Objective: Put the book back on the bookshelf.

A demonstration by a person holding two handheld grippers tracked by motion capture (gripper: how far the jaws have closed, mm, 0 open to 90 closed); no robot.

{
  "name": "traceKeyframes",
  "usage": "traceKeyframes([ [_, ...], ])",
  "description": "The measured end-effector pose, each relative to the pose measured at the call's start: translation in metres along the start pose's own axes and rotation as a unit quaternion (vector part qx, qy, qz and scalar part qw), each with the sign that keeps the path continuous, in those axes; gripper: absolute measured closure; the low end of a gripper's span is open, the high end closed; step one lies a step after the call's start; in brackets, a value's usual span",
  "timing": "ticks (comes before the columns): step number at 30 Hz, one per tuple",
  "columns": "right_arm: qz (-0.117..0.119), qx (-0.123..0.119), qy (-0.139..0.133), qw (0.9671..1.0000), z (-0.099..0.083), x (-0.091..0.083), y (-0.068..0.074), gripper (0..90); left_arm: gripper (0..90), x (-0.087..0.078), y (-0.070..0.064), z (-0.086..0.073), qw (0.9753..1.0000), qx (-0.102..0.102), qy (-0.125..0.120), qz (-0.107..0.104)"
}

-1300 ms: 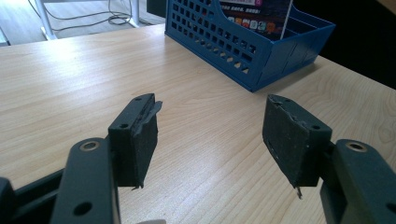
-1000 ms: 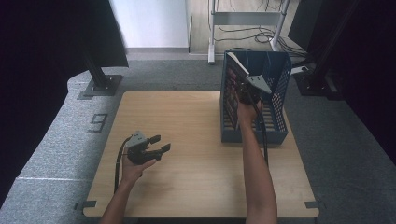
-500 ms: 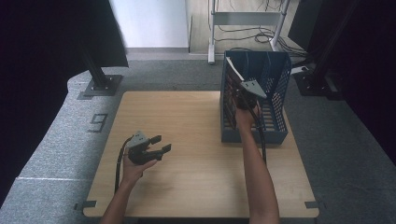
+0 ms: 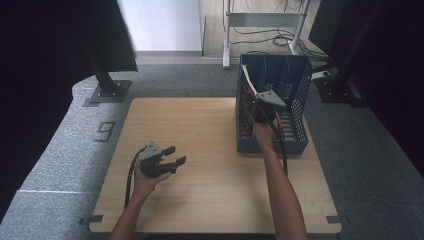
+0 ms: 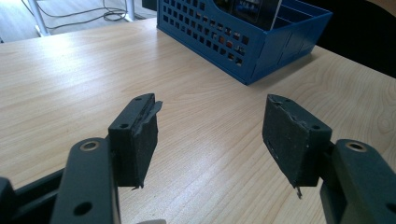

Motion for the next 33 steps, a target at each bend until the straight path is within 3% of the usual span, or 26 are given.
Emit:
traceKeyframes([
  [13,-0.018,0.017,0.030,0.9992,0.000,-0.005,-0.007,80.9,35.8,0.000,0.000,-0.001,1.0000,-0.001,0.000,0.001],
  [16,-0.021,0.012,0.032,0.9992,0.000,-0.006,-0.007,81.4,35.8,0.000,0.000,-0.001,1.0000,0.000,0.000,0.001],
  [31,-0.044,0.031,-0.007,0.9985,0.001,0.003,-0.010,81.9,35.9,-0.002,0.004,0.000,1.0000,-0.005,-0.005,0.003],
  [33,-0.050,0.046,-0.013,0.9976,0.001,0.005,-0.014,81.9,35.9,-0.003,0.004,0.000,1.0000,-0.005,-0.007,0.003],
])
Point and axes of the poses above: each handheld gripper's, and its own axes: x roughly forward along the jaws, z roughly out of its top, y roughly to its left, the point moved 3 cm from there along x, roughly forward along the jaws, and after that the axes turned 4 degrees about y, right-handed, at the moved point
